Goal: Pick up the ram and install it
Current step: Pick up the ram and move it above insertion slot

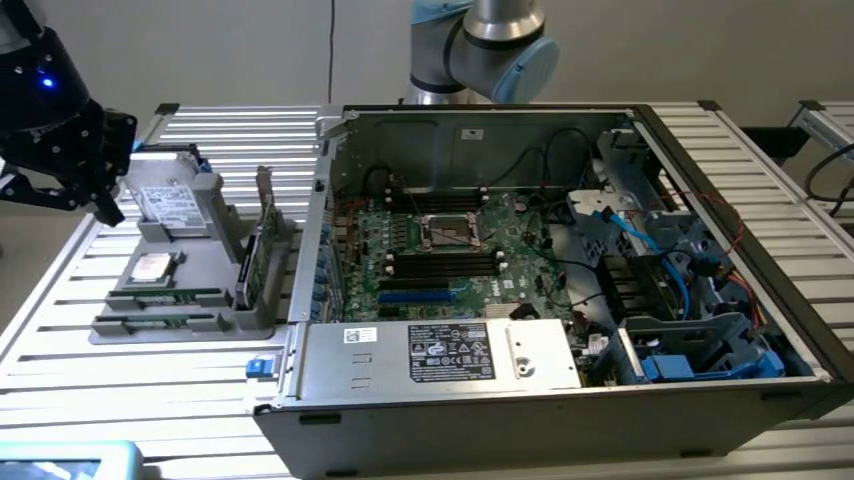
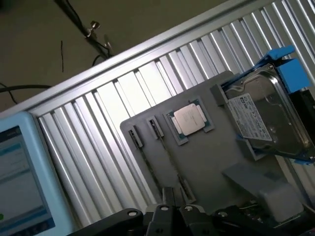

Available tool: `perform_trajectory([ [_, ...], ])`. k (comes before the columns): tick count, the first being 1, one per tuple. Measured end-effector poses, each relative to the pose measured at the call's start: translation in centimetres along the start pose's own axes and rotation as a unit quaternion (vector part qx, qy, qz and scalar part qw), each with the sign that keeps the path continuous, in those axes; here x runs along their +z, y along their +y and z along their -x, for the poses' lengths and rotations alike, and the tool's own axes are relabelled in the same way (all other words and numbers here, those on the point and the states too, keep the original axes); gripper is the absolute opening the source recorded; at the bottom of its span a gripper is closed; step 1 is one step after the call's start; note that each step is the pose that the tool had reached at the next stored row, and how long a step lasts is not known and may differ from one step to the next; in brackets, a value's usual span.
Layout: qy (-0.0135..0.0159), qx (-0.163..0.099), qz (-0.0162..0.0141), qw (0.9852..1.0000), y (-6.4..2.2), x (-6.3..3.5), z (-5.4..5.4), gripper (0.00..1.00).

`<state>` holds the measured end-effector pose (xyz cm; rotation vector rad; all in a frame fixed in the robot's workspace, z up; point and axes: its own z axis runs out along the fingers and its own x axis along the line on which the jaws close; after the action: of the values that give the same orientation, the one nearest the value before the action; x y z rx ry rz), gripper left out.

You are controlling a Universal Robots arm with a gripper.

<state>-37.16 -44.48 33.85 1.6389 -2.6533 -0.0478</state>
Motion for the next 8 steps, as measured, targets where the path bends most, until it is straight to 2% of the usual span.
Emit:
perform_trajectory([
  [3, 0.0008, -0.027, -0.0016, 0.9996, 0.00, 0.02, 0.00, 0.11],
  [8, 0.0016, -0.069, -0.0075, 0.9976, 0.00, 0.07, 0.00, 0.11],
])
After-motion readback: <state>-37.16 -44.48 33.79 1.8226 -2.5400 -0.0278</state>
